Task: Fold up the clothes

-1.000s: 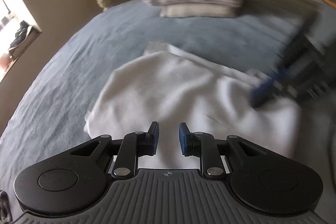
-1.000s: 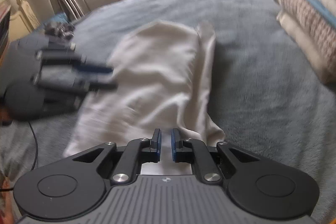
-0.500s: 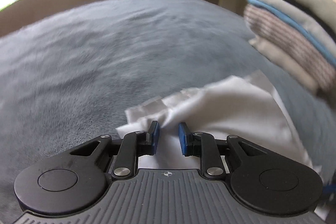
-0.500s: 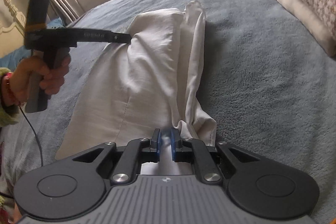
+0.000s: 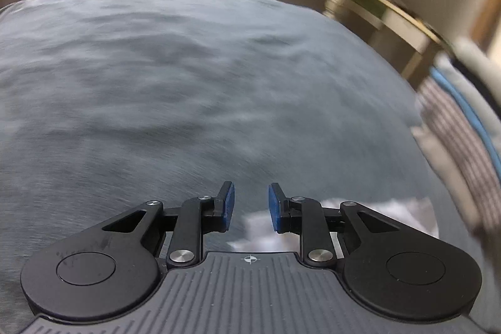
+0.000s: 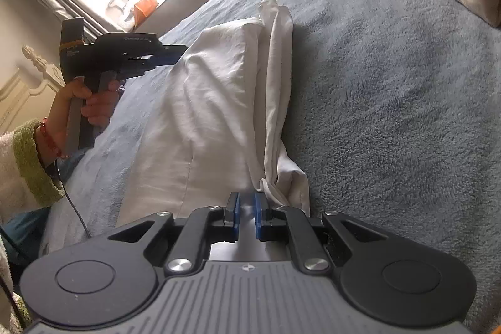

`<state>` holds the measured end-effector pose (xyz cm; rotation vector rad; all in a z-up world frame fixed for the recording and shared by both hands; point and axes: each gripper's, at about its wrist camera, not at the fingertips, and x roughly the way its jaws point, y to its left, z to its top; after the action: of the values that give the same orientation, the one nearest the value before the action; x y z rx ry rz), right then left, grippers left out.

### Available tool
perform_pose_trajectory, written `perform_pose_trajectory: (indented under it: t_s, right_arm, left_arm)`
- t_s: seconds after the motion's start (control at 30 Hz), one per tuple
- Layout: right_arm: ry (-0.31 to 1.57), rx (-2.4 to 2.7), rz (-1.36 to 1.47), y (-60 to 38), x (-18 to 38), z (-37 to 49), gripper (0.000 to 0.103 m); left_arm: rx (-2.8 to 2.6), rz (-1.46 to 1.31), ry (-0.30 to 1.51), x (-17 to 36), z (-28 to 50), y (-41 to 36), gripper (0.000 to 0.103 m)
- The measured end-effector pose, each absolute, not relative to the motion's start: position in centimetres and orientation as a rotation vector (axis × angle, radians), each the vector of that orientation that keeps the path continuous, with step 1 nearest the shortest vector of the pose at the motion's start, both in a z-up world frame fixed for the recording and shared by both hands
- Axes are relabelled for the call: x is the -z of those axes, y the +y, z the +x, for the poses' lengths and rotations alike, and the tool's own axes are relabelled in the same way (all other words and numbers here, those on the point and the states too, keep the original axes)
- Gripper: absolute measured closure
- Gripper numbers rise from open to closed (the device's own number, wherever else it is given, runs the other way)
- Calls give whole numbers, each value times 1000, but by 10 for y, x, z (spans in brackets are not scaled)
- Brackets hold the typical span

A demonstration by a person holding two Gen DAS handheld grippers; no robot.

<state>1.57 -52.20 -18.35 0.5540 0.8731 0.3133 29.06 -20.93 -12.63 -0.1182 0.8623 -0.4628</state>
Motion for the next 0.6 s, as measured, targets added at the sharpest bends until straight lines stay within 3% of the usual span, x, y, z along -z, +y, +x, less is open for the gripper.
perform_pose_trajectory:
  t_s: [0.17, 0.47, 0.6]
  right_arm:
    - [873, -332, 574, -525, 187, 19, 94]
    - [918, -325, 475, -516, 177, 26, 94]
    - [963, -329, 359, -504, 169, 33, 94]
  left_arm:
    - [358, -254, 845, 109, 265, -172, 78]
    - [297, -469, 837, 128, 215, -136, 71]
    - [288, -336, 756, 103, 224, -141, 70]
